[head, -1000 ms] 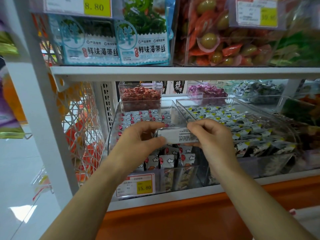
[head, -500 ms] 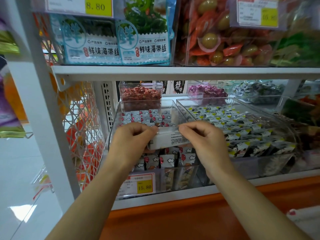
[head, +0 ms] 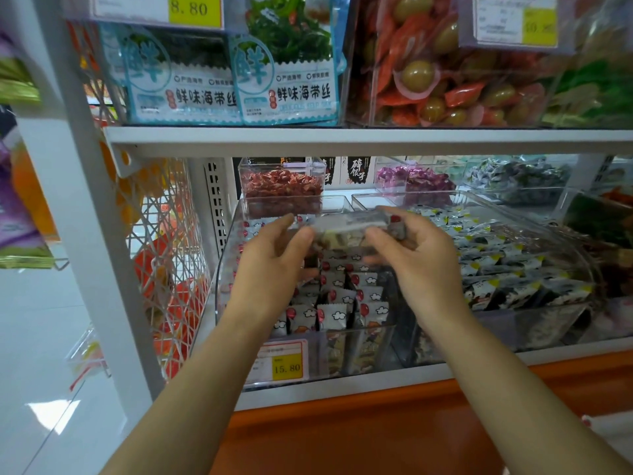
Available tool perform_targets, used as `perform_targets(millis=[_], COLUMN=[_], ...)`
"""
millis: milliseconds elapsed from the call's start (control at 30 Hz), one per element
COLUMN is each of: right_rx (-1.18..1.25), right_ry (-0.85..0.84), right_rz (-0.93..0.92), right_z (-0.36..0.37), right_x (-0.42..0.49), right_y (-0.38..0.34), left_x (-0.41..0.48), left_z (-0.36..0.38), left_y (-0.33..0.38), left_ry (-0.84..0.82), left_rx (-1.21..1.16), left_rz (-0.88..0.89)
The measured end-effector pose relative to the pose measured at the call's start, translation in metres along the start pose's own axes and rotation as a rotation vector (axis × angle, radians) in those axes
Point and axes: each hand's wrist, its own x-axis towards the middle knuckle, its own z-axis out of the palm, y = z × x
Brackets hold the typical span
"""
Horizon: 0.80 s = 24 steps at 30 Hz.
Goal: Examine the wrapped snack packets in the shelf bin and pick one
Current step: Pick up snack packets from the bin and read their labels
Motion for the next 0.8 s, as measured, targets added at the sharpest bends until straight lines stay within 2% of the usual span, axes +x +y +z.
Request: perform_targets(millis=[67,133,300,433,567,700,800], right_rx=[-0.049,-0.09,-0.174,-0.219,-0.293,-0.411,-0.592], right_ry=[0.142,0.197,0.235,0.191,0.113,-0.079,-0.243], right_rz=[0.019,0.053,-0.001,-0.024,-0.09,-0.139,-0.157], right_z=[-0.005,-0.007,-0.007,-0.006,-0.001,0.016,0.033], right_x=[0.009,0.015,0.021,0.025,0.034,0.058,0.077], right_y=[0.004,0.009,0.017,0.019,0.017,0.015,0.022], left_x=[0.008,0.018,0.04,0.051,0.052,0.046,0.043], left_z=[0.001,0.003,0.023,0.035,0.031,0.024,0.02], left_y=[-0.003,-0.008,-0.022,-0.036,-0.046,-0.047,-0.048], left_ry=[0.042,0.02,-0.274,-0.445,-0.44,-0.419,-0.424], left_rx=[0.239,0.447,0.865,1.173,1.259,1.24,1.235], left_rz=[0.047,0.077,0.093,0.076,0.118,0.076,0.08])
